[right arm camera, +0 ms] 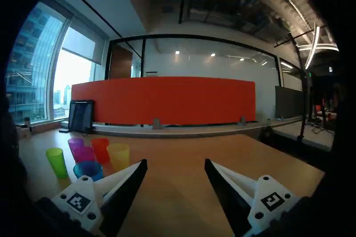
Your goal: Pour water
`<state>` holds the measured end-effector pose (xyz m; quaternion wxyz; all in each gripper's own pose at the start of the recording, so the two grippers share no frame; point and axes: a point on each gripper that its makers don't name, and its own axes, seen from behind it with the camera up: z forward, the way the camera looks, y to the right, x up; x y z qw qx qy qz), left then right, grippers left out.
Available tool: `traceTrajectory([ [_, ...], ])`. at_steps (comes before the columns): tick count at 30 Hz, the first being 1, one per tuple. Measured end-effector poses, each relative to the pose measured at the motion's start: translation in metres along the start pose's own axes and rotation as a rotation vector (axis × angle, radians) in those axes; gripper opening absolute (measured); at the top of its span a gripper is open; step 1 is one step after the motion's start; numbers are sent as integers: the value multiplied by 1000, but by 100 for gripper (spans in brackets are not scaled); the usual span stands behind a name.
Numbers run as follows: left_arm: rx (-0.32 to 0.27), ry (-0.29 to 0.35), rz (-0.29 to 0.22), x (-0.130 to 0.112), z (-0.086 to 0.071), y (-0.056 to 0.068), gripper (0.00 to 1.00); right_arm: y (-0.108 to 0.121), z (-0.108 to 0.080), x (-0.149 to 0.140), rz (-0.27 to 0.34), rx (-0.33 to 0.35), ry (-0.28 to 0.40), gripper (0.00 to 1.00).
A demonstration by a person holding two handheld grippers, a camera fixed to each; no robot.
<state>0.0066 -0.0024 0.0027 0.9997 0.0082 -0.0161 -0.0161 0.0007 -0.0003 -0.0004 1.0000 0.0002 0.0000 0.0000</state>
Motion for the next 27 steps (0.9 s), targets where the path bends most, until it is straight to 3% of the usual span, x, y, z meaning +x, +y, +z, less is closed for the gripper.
traceTrajectory([
  [6, -20, 2, -7, 36, 1, 0, 100, -9, -12, 36, 0, 16, 1, 100],
  [17, -73, -14, 17, 113, 3, 6, 100, -19, -13, 120, -35, 55, 13, 100],
  [27, -100, 9, -12, 182, 7, 7, 100, -43, -14, 182, -31, 126, 38, 100],
])
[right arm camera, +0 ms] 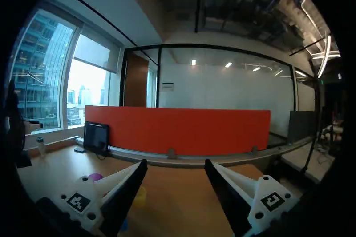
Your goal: Pour water
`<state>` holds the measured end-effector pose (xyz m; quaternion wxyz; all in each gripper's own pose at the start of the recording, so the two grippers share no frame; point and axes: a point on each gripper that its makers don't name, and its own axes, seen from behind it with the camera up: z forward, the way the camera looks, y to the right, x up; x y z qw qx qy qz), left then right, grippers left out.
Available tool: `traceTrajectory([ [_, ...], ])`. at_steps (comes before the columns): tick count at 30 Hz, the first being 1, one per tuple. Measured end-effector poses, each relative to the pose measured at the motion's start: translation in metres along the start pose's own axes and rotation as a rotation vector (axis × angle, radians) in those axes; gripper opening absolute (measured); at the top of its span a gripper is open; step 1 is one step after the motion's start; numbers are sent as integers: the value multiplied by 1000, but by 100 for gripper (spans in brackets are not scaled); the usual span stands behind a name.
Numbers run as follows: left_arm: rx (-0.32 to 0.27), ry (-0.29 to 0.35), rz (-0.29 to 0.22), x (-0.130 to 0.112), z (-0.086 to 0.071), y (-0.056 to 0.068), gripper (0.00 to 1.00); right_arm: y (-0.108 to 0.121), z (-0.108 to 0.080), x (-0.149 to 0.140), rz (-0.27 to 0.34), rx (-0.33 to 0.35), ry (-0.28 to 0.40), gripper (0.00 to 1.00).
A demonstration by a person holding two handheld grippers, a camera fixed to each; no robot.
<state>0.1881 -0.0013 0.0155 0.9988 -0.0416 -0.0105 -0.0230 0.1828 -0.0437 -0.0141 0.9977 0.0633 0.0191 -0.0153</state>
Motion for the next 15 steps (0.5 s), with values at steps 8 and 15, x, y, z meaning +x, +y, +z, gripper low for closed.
traceTrajectory([
  [8, -42, 9, 5, 21, 0, 6, 100, -7, 0, 8, 14, 39, -10, 100],
  [15, -160, 8, 5, 27, 2, 28, 100, -23, -2, 9, 24, 135, -20, 100],
])
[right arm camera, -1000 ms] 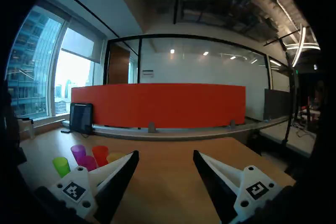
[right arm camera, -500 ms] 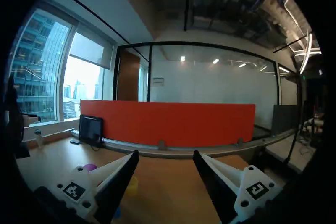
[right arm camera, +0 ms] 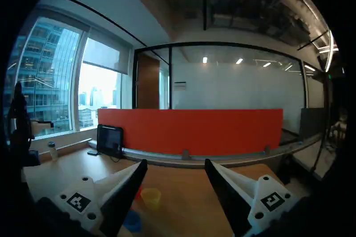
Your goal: Pour water
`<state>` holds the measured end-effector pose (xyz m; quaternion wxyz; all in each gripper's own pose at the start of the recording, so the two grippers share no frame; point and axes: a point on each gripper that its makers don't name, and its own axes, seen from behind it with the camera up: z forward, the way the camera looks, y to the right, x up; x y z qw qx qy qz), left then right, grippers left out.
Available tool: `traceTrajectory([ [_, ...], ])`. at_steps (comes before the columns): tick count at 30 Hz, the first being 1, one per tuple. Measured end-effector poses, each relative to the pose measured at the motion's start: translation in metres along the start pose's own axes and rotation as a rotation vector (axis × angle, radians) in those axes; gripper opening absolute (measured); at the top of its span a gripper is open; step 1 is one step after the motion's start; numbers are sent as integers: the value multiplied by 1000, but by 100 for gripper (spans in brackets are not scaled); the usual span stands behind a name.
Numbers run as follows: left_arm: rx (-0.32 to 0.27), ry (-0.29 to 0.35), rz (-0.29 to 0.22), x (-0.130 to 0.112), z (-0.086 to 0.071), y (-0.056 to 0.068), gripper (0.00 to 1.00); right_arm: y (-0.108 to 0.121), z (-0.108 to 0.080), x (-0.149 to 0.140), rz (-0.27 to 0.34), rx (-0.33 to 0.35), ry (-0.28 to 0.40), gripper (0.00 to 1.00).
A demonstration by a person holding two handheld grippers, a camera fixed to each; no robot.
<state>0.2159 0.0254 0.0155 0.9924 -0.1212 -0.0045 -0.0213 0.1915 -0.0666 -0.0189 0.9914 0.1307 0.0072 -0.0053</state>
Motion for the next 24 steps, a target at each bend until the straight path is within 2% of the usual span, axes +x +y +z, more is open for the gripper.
traceTrajectory([
  [6, -140, -7, 3, 1, 5, 28, 100, -37, -6, 4, -39, 164, 3, 100],
  [12, -269, -27, 38, -6, 7, 56, 100, -69, -11, 7, -24, 297, -10, 100],
  [18, -344, -47, 75, -22, 8, 70, 100, -83, -9, -1, -24, 363, -33, 100],
  [21, -369, -64, 102, -32, 8, 75, 100, -87, -7, -12, -44, 389, -63, 100],
  [24, -399, -89, 108, -41, 7, 78, 100, -86, -4, -23, -54, 407, -100, 100],
])
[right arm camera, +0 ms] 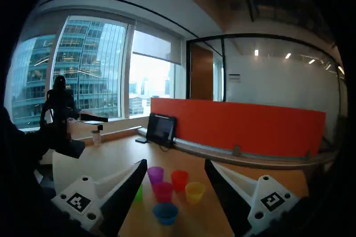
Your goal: Pour water
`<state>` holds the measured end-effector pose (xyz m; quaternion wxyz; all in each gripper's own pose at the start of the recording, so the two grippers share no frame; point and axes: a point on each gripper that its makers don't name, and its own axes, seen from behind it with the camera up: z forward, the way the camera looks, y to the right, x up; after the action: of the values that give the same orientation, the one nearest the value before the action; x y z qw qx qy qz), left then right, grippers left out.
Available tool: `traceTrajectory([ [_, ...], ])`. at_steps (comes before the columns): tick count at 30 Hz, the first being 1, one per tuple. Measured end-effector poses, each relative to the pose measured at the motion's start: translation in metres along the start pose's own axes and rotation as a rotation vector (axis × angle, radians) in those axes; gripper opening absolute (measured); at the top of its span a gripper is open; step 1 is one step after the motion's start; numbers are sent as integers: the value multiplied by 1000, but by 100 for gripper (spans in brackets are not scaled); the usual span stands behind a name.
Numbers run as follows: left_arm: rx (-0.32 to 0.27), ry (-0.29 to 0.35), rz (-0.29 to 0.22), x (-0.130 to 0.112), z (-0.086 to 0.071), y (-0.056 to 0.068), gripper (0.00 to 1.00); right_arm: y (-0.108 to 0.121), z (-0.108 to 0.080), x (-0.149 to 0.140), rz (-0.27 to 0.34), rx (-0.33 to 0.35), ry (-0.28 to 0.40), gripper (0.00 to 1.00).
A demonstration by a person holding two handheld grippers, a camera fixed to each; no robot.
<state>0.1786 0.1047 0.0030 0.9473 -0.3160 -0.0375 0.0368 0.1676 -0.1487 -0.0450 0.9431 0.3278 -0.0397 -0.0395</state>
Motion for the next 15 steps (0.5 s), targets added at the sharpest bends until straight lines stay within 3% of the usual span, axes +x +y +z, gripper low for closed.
traceTrajectory([
  [9, -90, -75, -14, -24, 12, 16, 100, 3, 4, -13, -7, 45, -68, 100],
  [15, -120, -111, 6, -41, 22, 23, 100, 2, 5, -26, -45, 68, -100, 100],
])
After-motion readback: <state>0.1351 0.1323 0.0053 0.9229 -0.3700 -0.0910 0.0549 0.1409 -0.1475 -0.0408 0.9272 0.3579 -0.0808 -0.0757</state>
